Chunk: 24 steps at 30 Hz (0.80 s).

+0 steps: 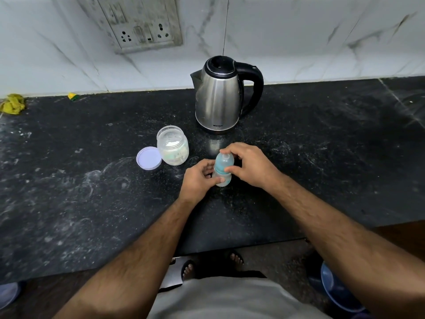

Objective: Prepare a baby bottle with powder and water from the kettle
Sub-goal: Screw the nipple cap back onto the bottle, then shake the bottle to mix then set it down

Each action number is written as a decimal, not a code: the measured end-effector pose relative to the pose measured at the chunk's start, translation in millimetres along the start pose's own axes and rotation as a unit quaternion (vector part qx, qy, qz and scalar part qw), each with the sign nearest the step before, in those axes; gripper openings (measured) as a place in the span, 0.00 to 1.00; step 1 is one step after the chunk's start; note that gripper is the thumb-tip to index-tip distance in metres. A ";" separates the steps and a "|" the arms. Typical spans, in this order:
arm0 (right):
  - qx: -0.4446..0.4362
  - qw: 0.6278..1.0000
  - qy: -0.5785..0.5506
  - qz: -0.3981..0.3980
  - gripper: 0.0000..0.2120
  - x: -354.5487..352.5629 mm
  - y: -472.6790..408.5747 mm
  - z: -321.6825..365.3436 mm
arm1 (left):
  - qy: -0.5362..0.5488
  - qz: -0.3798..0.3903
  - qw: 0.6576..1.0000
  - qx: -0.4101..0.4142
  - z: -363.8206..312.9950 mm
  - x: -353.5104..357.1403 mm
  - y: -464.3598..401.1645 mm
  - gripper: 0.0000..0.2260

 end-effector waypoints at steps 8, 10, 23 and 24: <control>0.011 0.999 0.041 -0.014 0.26 6.4 10.7 4.4 | 0.002 0.018 1.000 0.005 -5.0 -1.4 1.3 0.24; 0.028 0.999 0.010 -0.017 0.33 10.2 14.4 0.6 | 0.005 0.030 1.000 -0.001 -6.6 -1.8 3.2 0.28; 0.158 0.975 -0.156 0.014 0.32 48.6 15.6 -30.3 | -0.127 -0.147 0.981 0.011 8.3 -20.0 68.2 0.18; 0.154 0.975 -0.159 0.008 0.30 49.2 14.5 -29.6 | -0.166 -0.145 0.975 0.025 8.5 -17.2 74.2 0.18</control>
Point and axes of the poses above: each hand's wrist, its own y-axis away from the middle knuckle, its own x-axis out of the palm, z = x × y, the point moved 5 cm from there along -y, towards the middle knuckle, and after that the axes turned 4 degrees about -z, right-handed, at the moved point
